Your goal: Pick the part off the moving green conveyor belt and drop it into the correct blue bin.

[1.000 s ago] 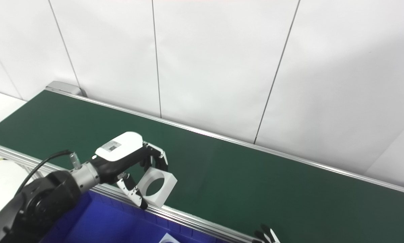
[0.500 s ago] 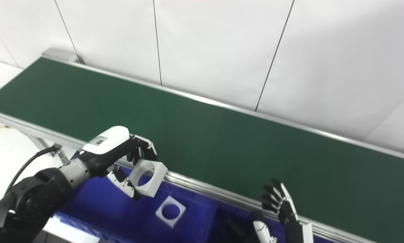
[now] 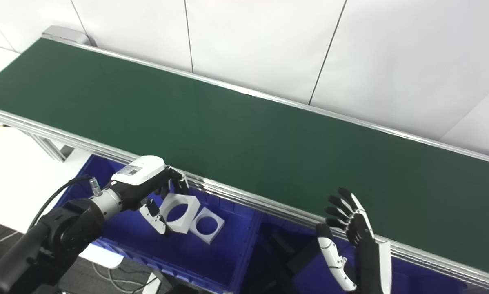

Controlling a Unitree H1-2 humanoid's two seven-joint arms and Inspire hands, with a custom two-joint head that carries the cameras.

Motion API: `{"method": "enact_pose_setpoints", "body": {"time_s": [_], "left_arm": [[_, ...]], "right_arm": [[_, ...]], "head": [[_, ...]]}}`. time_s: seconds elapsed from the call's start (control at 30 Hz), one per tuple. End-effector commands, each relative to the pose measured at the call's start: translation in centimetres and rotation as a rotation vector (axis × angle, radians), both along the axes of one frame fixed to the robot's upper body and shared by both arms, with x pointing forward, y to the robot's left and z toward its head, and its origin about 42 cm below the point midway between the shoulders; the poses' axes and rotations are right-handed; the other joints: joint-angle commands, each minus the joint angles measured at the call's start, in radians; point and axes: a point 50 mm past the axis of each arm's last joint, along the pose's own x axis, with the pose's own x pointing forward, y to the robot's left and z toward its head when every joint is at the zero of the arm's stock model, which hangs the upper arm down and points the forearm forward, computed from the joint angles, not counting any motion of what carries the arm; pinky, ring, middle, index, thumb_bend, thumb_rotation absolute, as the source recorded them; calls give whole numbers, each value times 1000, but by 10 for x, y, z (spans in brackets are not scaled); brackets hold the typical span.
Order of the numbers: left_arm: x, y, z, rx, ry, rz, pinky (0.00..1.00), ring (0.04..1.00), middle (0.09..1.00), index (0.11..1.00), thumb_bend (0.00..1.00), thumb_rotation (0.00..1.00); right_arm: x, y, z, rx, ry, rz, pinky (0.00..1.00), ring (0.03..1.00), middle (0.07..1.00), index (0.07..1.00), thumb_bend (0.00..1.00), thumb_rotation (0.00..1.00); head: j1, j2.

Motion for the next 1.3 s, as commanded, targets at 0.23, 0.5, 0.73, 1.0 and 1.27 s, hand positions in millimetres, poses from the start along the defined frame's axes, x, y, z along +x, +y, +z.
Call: {"method": "enact_pose_setpoints", "body": {"time_s": [0.23, 0.5, 0.73, 1.0, 1.27], "left_arm": [[8, 0, -26, 49, 2, 9, 379, 402, 472, 529, 500, 0], [8, 4, -43, 58, -6, 21, 345, 411, 480, 515, 502, 0], [8, 5, -47, 56, -26, 27, 381, 421, 488, 513, 503, 0], [7, 4, -41, 146, -59, 20, 634, 708, 731, 728, 752, 0], [9, 2, -22, 234, -39, 8, 773, 949, 990, 974, 913, 0]], "right_arm": [[-2, 0, 13, -5, -36, 8, 627, 727, 789, 866, 490, 649], [-2, 0, 14, 1, -34, 15, 636, 732, 793, 869, 493, 652], [-1, 2, 13, -3, -36, 14, 629, 728, 790, 866, 479, 648], [0, 4, 11, 1, -35, 13, 626, 725, 789, 866, 466, 615], [1, 6, 8, 1, -38, 16, 628, 726, 791, 869, 456, 616]], "head": [[-2, 2], [-1, 1], [-3, -8], [-15, -21], [-28, -30]]}}
